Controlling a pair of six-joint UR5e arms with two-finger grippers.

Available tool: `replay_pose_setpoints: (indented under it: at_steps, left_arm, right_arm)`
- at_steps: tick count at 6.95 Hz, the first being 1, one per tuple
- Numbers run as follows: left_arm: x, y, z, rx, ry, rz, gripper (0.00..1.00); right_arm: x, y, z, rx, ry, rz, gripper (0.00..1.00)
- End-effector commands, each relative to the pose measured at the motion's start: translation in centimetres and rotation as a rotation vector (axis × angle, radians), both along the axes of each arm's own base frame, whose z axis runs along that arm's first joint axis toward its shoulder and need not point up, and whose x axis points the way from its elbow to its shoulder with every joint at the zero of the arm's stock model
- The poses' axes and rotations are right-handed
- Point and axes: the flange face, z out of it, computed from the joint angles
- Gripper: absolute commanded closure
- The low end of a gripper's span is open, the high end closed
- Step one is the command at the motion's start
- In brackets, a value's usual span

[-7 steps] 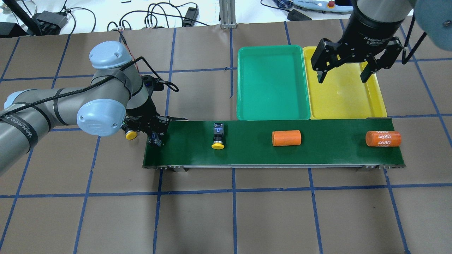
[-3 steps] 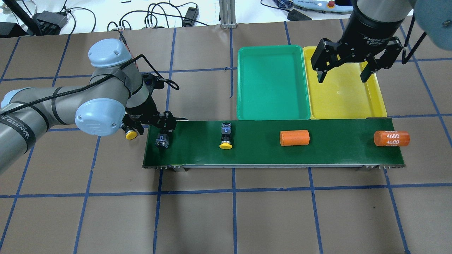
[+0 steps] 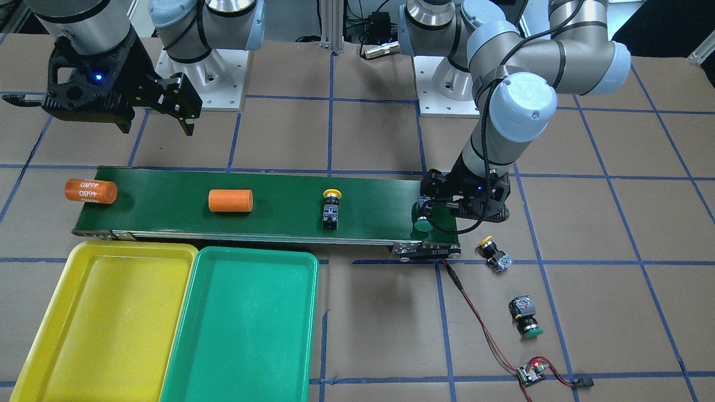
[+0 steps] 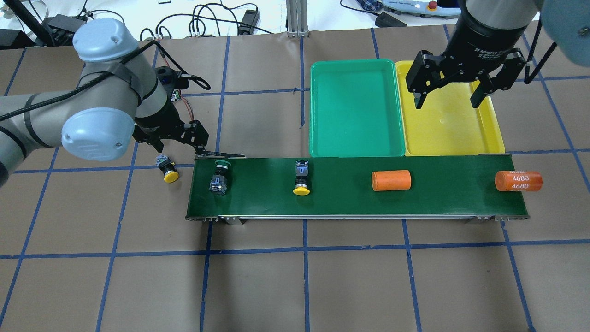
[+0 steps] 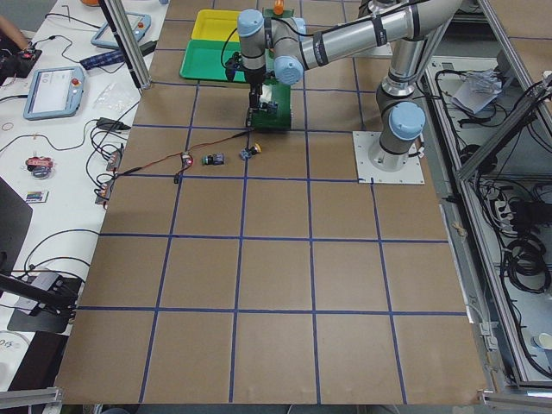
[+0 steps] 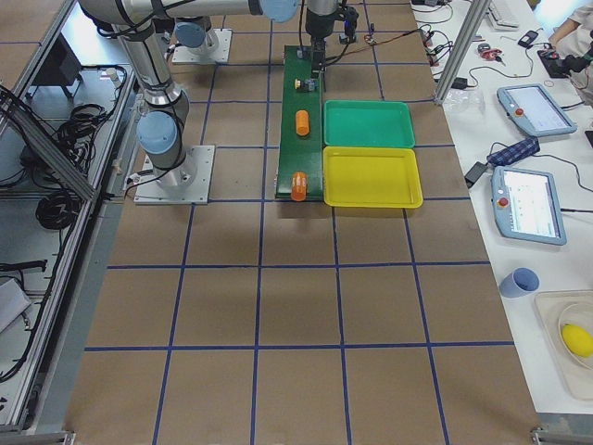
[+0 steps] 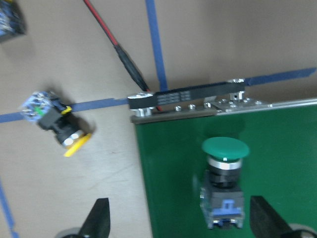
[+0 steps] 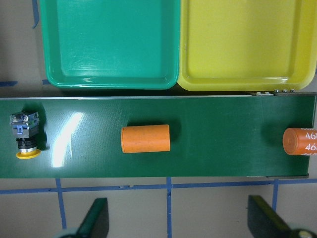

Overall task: Sort buttons by color to trays
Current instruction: 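Open the left gripper and lift it off the button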

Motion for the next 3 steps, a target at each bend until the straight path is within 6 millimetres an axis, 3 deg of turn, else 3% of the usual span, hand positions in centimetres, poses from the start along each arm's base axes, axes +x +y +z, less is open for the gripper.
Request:
replay_pose_setpoints:
  at_steps: [1,3]
  left_arm:
    - [8.4,-2.1,-1.8,-0.027,-0.013,0.129,0.0]
    - [10.5,-3.4,-6.6,0.038,-0.009,0.19,0.0]
  right_arm:
    - [0.0,0.0,0.0,0.0,0.0,0.0,0.0]
    - [0.0,0.1,0.1,-0.003,0.005,0.0,0.0]
